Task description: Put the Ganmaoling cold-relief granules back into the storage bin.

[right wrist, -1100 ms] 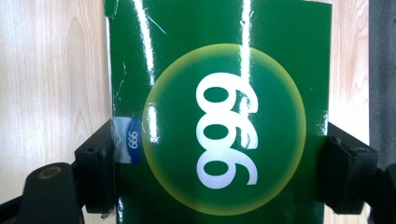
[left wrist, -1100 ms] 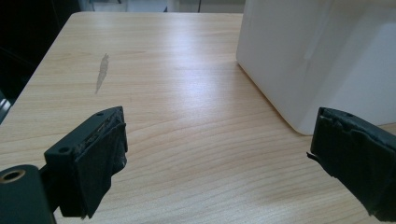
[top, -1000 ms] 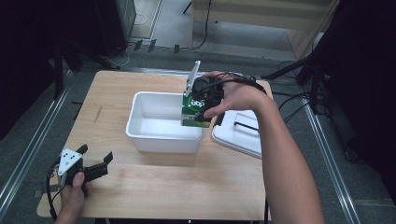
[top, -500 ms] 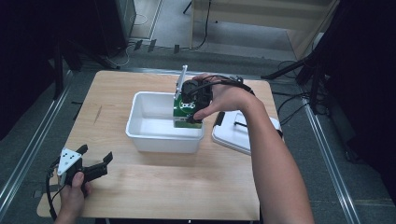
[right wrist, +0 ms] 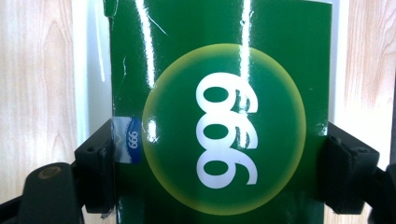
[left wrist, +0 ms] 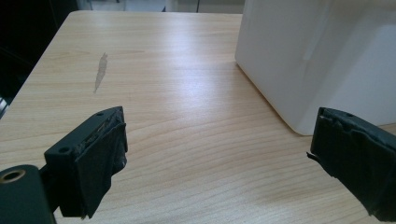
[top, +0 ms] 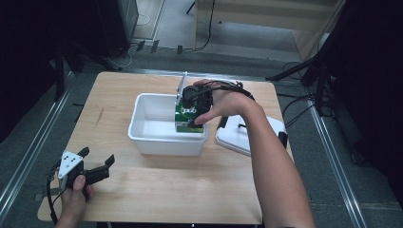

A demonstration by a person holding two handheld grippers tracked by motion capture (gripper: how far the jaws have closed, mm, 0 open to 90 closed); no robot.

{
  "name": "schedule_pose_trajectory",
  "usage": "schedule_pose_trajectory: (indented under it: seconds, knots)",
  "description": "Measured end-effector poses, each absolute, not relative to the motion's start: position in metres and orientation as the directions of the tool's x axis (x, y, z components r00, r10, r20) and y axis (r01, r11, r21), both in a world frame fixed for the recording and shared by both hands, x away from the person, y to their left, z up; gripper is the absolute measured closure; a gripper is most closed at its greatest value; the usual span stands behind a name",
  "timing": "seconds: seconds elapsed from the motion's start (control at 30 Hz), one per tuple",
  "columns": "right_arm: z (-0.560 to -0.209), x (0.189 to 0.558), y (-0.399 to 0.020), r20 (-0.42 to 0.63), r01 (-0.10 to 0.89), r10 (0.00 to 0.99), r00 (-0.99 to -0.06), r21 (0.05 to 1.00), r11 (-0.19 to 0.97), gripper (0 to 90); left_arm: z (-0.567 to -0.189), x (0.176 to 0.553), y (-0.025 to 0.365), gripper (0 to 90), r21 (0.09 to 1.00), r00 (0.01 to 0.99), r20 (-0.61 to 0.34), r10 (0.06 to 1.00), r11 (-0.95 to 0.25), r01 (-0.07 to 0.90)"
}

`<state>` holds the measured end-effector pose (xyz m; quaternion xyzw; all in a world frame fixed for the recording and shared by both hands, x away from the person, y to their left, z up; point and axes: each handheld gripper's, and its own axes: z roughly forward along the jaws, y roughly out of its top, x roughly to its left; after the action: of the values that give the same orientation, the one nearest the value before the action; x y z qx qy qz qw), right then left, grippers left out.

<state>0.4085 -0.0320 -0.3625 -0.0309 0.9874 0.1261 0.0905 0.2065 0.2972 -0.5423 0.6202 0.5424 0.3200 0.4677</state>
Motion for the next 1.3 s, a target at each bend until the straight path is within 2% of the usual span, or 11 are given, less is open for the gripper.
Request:
schedule_pose_trajectory:
  seconds: [0.73,1.3]
  knots:
    - [-0.394,0.410,-0.028,-0.194,-0.088,-0.043,-0.980,0.229,0.969,17.2,-0.542,0.206,0.297,4.5,0.926,0.211,-0.106,0.972,0.019,0.377]
    - [-0.413,0.413,-0.023,-0.199,-0.099,-0.064,-0.978,0.173,0.980,17.1,-0.542,0.206,0.297,4.5,0.926,0.212,-0.106,0.972,0.018,0.377]
